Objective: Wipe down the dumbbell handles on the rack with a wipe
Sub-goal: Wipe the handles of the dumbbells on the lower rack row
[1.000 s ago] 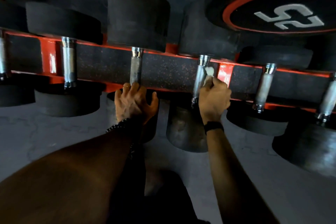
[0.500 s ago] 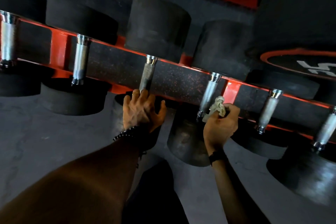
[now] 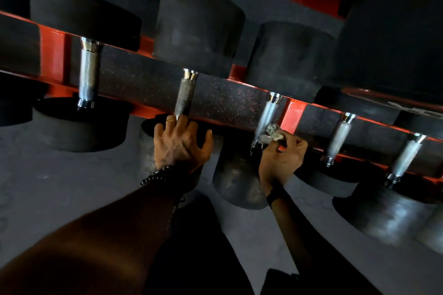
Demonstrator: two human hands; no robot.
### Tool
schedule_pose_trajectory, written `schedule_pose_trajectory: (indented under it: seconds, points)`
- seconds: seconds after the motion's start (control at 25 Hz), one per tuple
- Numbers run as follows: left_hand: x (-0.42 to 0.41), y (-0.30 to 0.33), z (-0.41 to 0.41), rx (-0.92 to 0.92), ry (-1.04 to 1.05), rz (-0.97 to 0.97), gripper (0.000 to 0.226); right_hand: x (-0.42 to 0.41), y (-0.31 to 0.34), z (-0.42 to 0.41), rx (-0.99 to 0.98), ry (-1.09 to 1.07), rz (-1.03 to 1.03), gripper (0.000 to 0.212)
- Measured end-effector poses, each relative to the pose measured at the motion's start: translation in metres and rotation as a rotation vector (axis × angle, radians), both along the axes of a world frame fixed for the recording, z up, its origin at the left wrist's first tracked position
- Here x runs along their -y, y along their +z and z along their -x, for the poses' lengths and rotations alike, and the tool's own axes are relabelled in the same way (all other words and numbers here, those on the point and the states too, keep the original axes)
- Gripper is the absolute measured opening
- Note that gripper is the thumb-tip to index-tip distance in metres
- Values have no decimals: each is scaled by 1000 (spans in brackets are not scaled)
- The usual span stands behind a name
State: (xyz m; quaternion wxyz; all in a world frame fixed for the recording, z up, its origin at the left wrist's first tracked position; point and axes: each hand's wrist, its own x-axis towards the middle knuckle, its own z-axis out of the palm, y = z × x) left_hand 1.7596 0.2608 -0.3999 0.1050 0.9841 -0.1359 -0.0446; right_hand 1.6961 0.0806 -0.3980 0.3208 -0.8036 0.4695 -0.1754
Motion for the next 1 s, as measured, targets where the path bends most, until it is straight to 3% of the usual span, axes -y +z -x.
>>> schedule_pose_trajectory:
  seconds: [0.12,0.36,0.64,0.8,0.92,1.0]
  points:
    - [-1,1,-1,-23,2,-9,40,0,-3,-1,26,48,33,19]
    - [-1,5,1,-1,-21,21,41,2,-6,5,21,148,45,41]
    - [-3,1,3,29,-52,43,42,3,-6,2,28,142,63,22]
    - [-3,-2,10,25,-64,34,43,5,-2,7,104,51,-124,17]
    - [13,12,19,17,-42,93,38,33,7,15,218,-36,-463,20]
    - [38,17,33,30,-123,120,36,57,11,36,312,-10,-580,24]
